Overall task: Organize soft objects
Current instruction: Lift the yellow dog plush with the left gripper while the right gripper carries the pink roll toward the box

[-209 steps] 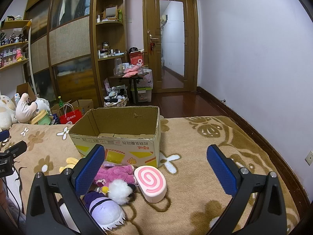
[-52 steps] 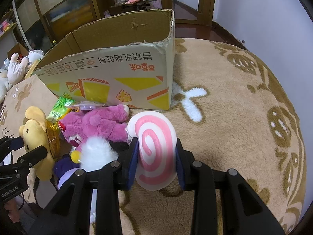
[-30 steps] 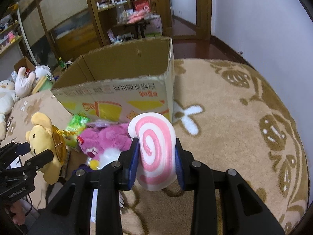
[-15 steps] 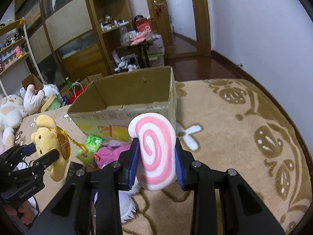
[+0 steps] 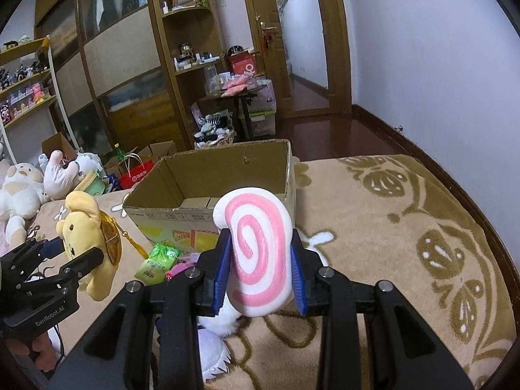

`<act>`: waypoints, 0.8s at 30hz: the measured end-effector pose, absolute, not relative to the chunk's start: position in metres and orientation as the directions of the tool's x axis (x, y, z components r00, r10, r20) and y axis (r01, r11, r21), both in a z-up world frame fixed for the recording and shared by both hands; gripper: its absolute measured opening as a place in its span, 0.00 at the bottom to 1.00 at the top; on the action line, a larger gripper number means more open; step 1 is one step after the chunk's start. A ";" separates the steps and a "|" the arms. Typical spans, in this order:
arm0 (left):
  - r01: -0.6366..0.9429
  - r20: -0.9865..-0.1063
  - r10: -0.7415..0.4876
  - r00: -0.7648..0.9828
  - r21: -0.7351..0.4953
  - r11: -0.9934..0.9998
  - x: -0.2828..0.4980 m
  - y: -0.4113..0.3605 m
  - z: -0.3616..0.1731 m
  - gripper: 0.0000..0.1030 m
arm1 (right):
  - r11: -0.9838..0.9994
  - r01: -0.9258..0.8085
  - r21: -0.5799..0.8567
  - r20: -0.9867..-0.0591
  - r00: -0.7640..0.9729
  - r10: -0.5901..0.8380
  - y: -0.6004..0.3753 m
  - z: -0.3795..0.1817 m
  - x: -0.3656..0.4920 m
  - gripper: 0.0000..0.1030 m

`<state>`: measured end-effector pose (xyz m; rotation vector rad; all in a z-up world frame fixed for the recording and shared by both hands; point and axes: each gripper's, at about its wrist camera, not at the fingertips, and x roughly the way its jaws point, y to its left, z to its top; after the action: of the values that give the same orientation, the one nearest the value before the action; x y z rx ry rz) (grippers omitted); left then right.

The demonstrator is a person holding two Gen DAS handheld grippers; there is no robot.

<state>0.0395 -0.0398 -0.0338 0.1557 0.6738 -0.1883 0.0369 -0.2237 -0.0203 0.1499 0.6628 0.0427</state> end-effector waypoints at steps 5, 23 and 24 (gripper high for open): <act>0.204 -0.604 -0.116 0.788 0.077 0.976 0.039 -0.038 -0.025 0.54 | 0.987 0.014 0.162 -0.584 0.807 0.084 -0.226 -0.013 0.033 0.34; 0.217 -0.488 -0.137 0.862 0.111 0.970 0.077 -0.049 0.028 0.54 | 0.991 -0.021 0.132 -0.483 0.872 0.082 -0.226 0.021 0.062 0.34; 0.219 -0.485 -0.141 0.863 0.107 0.970 0.080 -0.049 0.030 0.54 | 0.992 -0.024 0.123 -0.479 0.874 0.080 -0.225 0.022 0.065 0.34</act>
<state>0.0796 -0.0490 0.0298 0.1605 0.4953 -0.1898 0.0651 -0.2248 0.0219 0.1145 0.5044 0.0544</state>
